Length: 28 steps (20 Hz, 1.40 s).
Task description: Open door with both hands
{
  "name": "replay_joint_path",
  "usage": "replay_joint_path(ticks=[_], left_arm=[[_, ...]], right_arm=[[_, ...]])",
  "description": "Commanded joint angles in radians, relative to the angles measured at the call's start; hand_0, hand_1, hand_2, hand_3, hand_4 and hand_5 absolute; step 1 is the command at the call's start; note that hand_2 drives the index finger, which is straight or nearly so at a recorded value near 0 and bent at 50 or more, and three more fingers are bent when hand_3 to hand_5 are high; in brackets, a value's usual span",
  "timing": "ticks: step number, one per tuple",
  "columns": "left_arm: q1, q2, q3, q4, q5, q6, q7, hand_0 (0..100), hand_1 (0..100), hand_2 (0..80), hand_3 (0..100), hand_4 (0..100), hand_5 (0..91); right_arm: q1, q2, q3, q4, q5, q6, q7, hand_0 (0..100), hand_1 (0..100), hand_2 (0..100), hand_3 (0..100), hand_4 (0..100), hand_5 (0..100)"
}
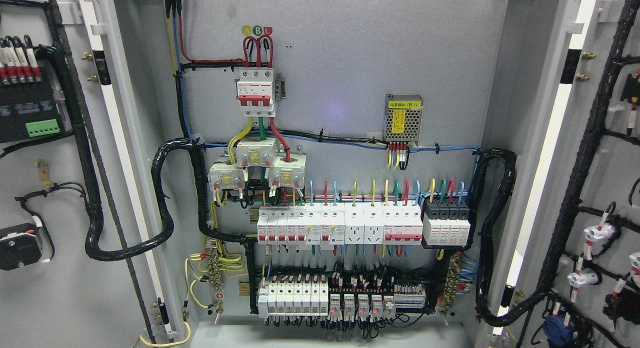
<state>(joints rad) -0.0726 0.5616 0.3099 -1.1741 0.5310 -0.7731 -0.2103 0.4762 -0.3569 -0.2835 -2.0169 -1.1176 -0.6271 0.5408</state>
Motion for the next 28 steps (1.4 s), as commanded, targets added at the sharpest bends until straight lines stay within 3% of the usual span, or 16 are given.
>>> replay_joint_path(ticks=[1,3,5,8,11,15,17,18,22,28], left_arm=[[0.103,-0.048,-0.089,-0.325,-0.002,-0.839,0.006,0,0,0.0,0,0,0.0],[0.146,-0.068,-0.141,-0.450,-0.020,-0.838,0.005,0,0,0.0,0,0,0.0],[0.166,-0.106,-0.208,-0.536,-0.080,-0.838,0.005,0,0,0.0,0,0,0.0],[0.169,-0.247,-0.270,-0.570,-0.236,-0.838,0.005,0,0,0.0,0,0,0.0],[0.212,-0.322,-0.357,-0.565,-0.373,-0.838,0.002,0,0,0.0,0,0,0.0],[0.298,-0.494,-0.466,-0.517,-0.546,-0.839,0.000,0,0,0.0,0,0,0.0],[0.365,-0.581,-0.473,-0.437,-0.630,-0.839,0.000,0,0,0.0,0,0,0.0],[0.376,-0.586,-0.474,-0.383,-0.655,-0.841,0.002,0,0,0.0,0,0,0.0],[0.369,-0.592,-0.447,0.036,-0.649,-0.842,0.005,0,0,0.0,0,0,0.0],[0.206,-0.628,-0.241,0.877,-0.623,-0.831,0.003,0,0,0.0,0,0,0.0]], right_arm=[[-0.004,-0.004,0.105,-0.066,0.048,0.000,0.001,0,0,0,0,0,0],[-0.007,-0.004,0.142,-0.068,0.082,0.000,0.001,0,0,0,0,0,0],[-0.005,-0.004,0.197,-0.068,0.126,0.000,0.001,0,0,0,0,0,0],[-0.004,0.001,0.317,-0.059,0.221,0.001,0.001,0,0,0,0,0,0],[-0.002,0.010,0.465,-0.019,0.350,0.001,0.001,0,0,0,0,0,0],[-0.005,0.035,0.624,0.162,0.475,0.001,0.001,0,0,0,0,0,0],[-0.007,0.052,0.655,0.295,0.486,0.003,-0.001,0,0,0,0,0,0],[-0.010,0.058,0.665,0.364,0.495,0.003,-0.001,0,0,0,0,0,0],[-0.053,0.116,0.669,0.735,0.525,0.004,-0.001,0,0,0,0,0,0],[-0.177,0.246,0.649,1.399,0.524,0.004,0.001,0,0,0,0,0,0]])
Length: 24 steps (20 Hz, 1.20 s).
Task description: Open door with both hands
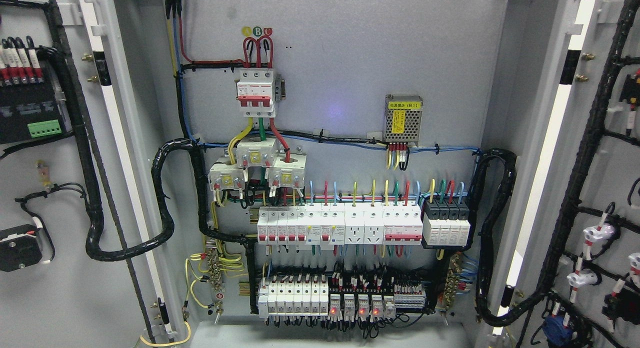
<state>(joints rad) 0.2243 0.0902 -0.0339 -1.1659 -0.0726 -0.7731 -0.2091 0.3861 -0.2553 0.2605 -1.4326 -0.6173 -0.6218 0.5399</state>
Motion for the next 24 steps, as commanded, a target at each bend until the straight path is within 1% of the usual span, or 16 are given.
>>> replay_joint_path(ticks=[1,3,4,5,7,9,10,11,12,13,14,15,18,21,22,24], left_arm=[[-0.120,-0.164,0.132,0.979,-0.019,-0.827,0.004,0,0,0.0,0,0,0.0],[-0.163,-0.170,0.173,1.151,-0.019,-0.777,0.002,0,0,0.0,0,0,0.0],[-0.174,-0.170,0.184,1.201,-0.019,-0.725,0.004,0,0,0.0,0,0,0.0],[-0.177,-0.170,0.196,1.232,-0.019,-0.635,0.004,0,0,0.0,0,0,0.0],[-0.177,-0.168,0.225,1.240,-0.018,-0.359,0.002,0,0,0.0,0,0,0.0],[-0.177,-0.165,0.256,1.227,-0.018,-0.003,0.007,0,0,0.0,0,0,0.0],[-0.177,-0.164,0.259,1.215,-0.018,0.152,0.008,0,0,0.0,0,0,0.0],[-0.177,-0.164,0.259,1.201,-0.018,0.313,0.008,0,0,0.0,0,0,0.0],[-0.177,-0.164,0.261,1.186,-0.018,0.440,0.008,0,0,0.0,0,0,0.0],[-0.177,-0.165,0.261,1.180,-0.018,0.533,0.008,0,0,0.0,0,0,0.0],[-0.175,-0.167,0.261,1.175,-0.019,0.596,0.007,0,0,0.0,0,0,0.0],[-0.175,-0.168,0.259,1.177,-0.021,0.625,0.007,0,0,0.0,0,0,0.0],[-0.175,-0.175,0.226,1.177,-0.024,0.643,0.011,0,0,0.0,0,0,0.0],[-0.171,-0.173,0.216,1.181,-0.022,0.696,0.011,0,0,0.0,0,0,0.0],[-0.169,-0.173,0.221,1.181,-0.022,0.724,0.011,0,0,0.0,0,0,0.0],[-0.168,-0.173,0.223,1.180,-0.021,0.739,0.011,0,0,0.0,0,0,0.0]], right_arm=[[-0.098,0.159,0.091,0.896,0.024,-0.001,0.000,0,0,0,0,0,0],[-0.133,0.189,0.072,1.071,0.024,0.023,-0.001,0,0,0,0,0,0],[-0.156,0.191,0.071,1.154,0.025,0.058,-0.008,0,0,0,0,0,0],[-0.180,0.192,0.077,1.229,0.030,0.107,-0.008,0,0,0,0,0,0],[-0.205,0.191,0.072,1.326,0.088,0.238,-0.009,0,0,0,0,0,0],[-0.210,0.186,0.072,1.341,0.135,0.388,-0.014,0,0,0,0,0,0],[-0.211,0.185,0.072,1.341,0.137,0.454,-0.037,0,0,0,0,0,0],[-0.211,0.185,0.072,1.339,0.137,0.514,-0.087,0,0,0,0,0,0],[-0.219,0.186,0.072,1.338,0.137,0.545,-0.159,0,0,0,0,0,0],[-0.225,0.189,0.072,1.337,0.137,0.556,-0.232,0,0,0,0,0,0],[-0.231,0.189,0.072,1.337,0.137,0.559,-0.303,0,0,0,0,0,0],[-0.231,0.189,0.071,1.336,0.139,0.559,-0.340,0,0,0,0,0,0],[-0.247,0.191,0.072,1.339,0.140,0.574,-0.353,0,0,0,0,0,0],[-0.247,0.191,0.072,1.339,0.166,0.678,-0.354,0,0,0,0,0,0],[-0.247,0.191,0.071,1.339,0.178,0.691,-0.356,0,0,0,0,0,0],[-0.245,0.191,0.071,1.339,0.189,0.694,-0.357,0,0,0,0,0,0]])
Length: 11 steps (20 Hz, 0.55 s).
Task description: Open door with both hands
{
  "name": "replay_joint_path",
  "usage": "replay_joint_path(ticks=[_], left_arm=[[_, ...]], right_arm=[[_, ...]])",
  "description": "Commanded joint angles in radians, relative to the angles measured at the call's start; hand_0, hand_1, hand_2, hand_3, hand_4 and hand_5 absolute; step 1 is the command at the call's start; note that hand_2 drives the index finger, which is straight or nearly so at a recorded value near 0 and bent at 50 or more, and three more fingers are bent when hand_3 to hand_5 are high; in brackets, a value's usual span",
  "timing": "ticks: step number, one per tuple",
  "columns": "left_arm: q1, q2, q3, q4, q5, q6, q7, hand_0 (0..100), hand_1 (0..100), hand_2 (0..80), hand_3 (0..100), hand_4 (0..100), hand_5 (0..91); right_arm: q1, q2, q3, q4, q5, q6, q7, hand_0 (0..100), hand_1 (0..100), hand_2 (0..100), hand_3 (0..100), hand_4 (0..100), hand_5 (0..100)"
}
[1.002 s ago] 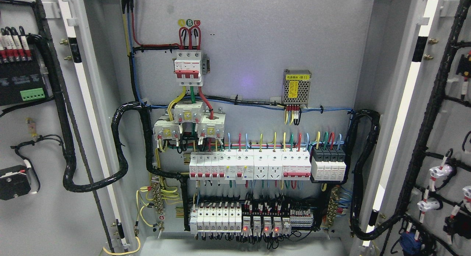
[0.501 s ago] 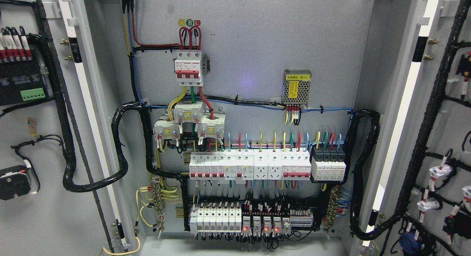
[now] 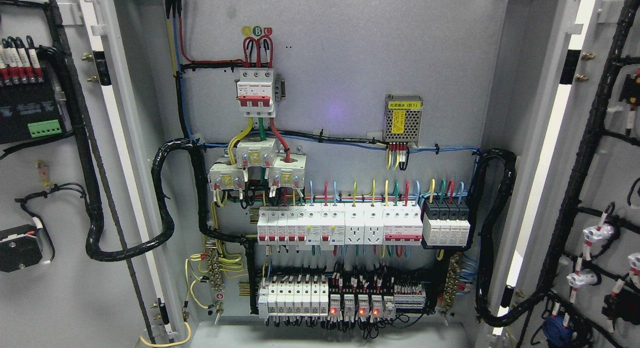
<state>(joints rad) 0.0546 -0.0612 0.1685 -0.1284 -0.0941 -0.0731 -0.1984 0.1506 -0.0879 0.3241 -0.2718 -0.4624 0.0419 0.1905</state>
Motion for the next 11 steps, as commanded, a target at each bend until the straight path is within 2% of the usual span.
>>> replay_joint_path(ticks=[1,7,11], left_arm=[[0.002,-0.020,0.022,0.142,0.002,0.041,0.001,0,0,0.0,0,0,0.0],[0.002,-0.019,0.046,0.141,0.002,0.038,0.002,0,0,0.0,0,0,0.0],[0.001,-0.016,0.046,0.141,0.002,0.032,0.001,0,0,0.0,0,0,0.0]], right_arm=[[-0.009,0.023,0.007,0.180,0.034,0.030,-0.008,0,0,0,0,0,0],[-0.009,0.023,0.009,0.180,0.037,0.032,-0.010,0,0,0,0,0,0],[-0.010,0.023,0.009,0.178,0.039,0.030,-0.028,0,0,0,0,0,0]])
